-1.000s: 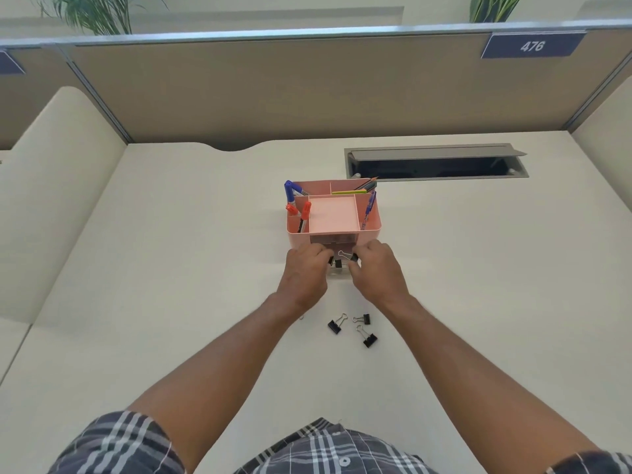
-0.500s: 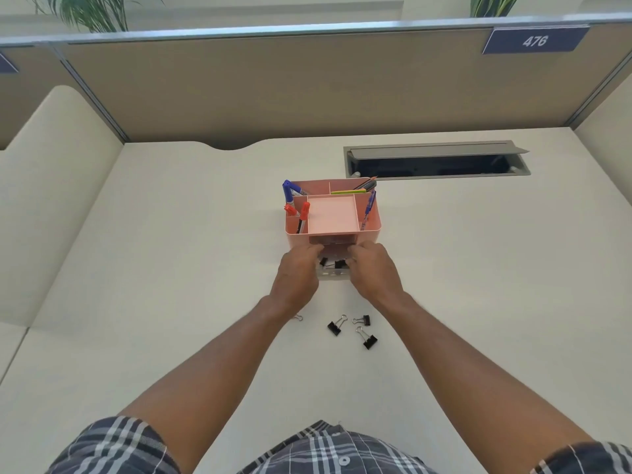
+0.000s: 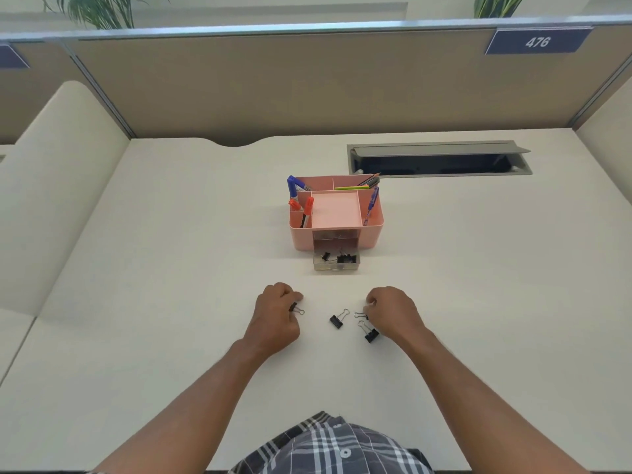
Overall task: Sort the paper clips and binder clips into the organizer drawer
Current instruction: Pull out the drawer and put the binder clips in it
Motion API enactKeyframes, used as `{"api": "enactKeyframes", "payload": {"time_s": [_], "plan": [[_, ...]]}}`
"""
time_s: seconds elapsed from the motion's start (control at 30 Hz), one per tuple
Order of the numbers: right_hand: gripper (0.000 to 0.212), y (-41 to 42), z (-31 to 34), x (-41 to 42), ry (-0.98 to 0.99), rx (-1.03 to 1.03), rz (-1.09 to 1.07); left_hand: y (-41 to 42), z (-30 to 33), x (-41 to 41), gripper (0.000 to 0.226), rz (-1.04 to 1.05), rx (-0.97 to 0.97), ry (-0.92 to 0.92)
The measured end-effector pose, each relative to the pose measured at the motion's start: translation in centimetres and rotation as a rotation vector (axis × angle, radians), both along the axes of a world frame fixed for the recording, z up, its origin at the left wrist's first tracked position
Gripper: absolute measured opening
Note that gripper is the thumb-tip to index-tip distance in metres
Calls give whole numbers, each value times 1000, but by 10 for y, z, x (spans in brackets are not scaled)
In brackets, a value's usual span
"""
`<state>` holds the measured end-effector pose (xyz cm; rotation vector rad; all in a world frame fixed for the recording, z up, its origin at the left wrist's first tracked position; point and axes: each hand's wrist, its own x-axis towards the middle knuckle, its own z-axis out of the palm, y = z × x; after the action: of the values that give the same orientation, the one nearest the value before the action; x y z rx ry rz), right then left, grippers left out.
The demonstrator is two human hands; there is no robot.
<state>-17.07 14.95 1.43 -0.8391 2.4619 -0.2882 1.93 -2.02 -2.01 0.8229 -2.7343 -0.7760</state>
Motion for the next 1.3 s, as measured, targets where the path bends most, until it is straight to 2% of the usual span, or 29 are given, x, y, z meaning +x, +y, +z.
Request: {"api": "enactKeyframes", "payload": {"time_s": [0.2, 0.4, 0.5, 0.63, 0.73, 0.87, 1.03, 1.3], "plan": [[36, -1, -1, 12, 1, 55, 87, 3, 1, -4, 33, -10, 17, -6], [10, -2, -4, 16, 57, -17, 107, 9, 7, -11, 41, 27, 133, 3], [13, -6, -2, 14, 36, -89, 64, 11, 15, -19, 39, 35, 154, 51], [22, -24, 16, 2, 76, -271, -9, 8, 30, -42, 33, 6, 25, 168], [19, -43, 32, -9, 141, -380, -17, 1, 40, -67, 30, -11, -106, 173], [19, -67, 41, -23, 175, -333, 30, -2, 53, -98, 21, 34, -207, 104], [17, -83, 42, -24, 103, -320, 23, -5, 52, -115, 18, 52, -204, 89], [24, -56, 39, -21, -73, -437, -139, 0, 38, -84, 22, 45, -137, 235]]}}
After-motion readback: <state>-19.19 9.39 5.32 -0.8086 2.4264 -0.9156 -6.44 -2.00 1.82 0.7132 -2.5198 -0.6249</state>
